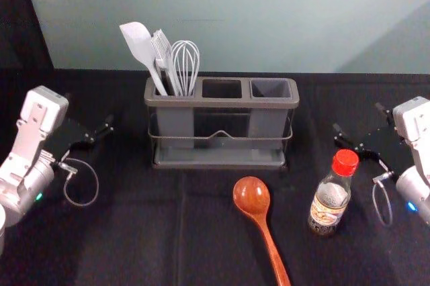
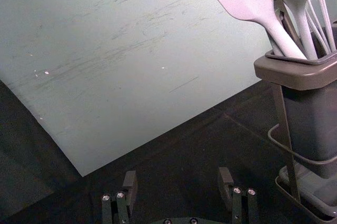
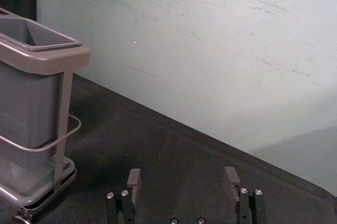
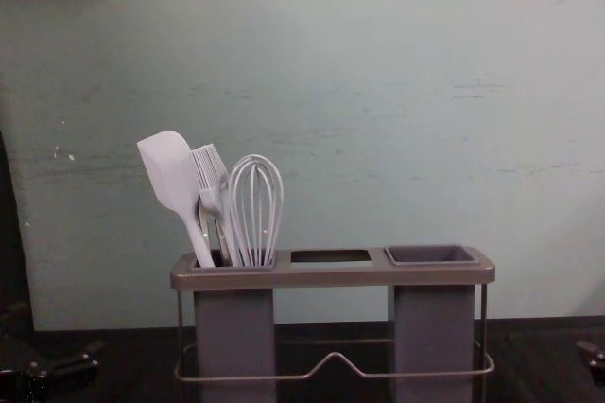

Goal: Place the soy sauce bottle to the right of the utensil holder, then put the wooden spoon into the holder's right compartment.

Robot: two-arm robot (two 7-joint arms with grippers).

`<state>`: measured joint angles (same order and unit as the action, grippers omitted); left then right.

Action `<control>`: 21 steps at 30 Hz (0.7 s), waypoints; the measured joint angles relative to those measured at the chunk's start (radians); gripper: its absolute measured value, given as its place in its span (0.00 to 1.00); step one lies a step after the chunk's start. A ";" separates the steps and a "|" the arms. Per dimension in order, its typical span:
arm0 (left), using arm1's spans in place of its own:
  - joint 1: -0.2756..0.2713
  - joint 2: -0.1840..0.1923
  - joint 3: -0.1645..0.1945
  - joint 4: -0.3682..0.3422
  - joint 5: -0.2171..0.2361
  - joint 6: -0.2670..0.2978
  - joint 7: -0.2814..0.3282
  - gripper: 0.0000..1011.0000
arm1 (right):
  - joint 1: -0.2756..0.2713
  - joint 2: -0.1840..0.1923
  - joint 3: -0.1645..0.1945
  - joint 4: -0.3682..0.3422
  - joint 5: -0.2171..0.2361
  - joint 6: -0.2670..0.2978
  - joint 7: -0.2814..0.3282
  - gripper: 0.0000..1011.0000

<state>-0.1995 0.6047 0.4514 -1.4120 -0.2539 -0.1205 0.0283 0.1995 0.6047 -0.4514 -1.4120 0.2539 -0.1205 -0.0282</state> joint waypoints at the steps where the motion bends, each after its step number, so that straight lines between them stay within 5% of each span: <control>1: 0.000 0.000 0.000 0.000 0.000 0.000 0.000 0.99 | 0.000 0.000 0.000 0.000 0.000 0.000 0.000 0.99; 21: 0.000 0.000 0.000 0.000 0.000 0.000 0.000 0.99 | 0.000 0.000 0.000 0.000 0.000 0.000 0.000 0.99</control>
<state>-0.1996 0.6047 0.4514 -1.4120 -0.2539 -0.1205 0.0283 0.1995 0.6046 -0.4513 -1.4120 0.2539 -0.1205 -0.0282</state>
